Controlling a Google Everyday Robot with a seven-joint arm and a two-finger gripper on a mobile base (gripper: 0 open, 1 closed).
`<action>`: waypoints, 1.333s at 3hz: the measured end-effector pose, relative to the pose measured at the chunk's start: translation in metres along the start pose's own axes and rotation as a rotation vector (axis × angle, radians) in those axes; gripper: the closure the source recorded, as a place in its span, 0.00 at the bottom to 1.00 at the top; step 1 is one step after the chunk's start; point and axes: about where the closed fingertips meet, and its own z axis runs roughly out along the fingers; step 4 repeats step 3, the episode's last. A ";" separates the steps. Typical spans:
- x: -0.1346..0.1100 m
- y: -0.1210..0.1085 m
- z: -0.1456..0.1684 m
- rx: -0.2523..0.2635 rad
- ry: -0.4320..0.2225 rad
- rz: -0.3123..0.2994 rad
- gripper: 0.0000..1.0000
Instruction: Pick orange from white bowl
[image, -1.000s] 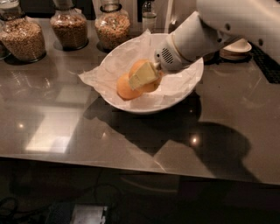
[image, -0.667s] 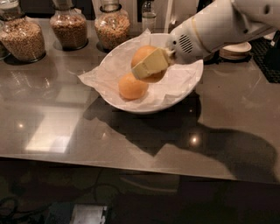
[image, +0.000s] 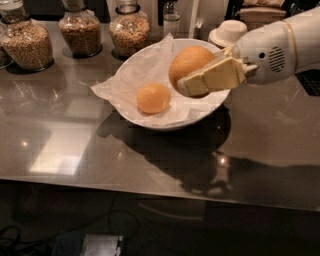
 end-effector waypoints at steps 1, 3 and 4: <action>0.014 0.039 -0.009 -0.106 -0.043 -0.146 1.00; 0.013 0.042 -0.010 -0.103 -0.045 -0.231 1.00; 0.013 0.042 -0.010 -0.103 -0.045 -0.231 1.00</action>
Offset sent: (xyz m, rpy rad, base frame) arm -0.0355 -0.0045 0.0014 0.0531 -0.0798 0.1150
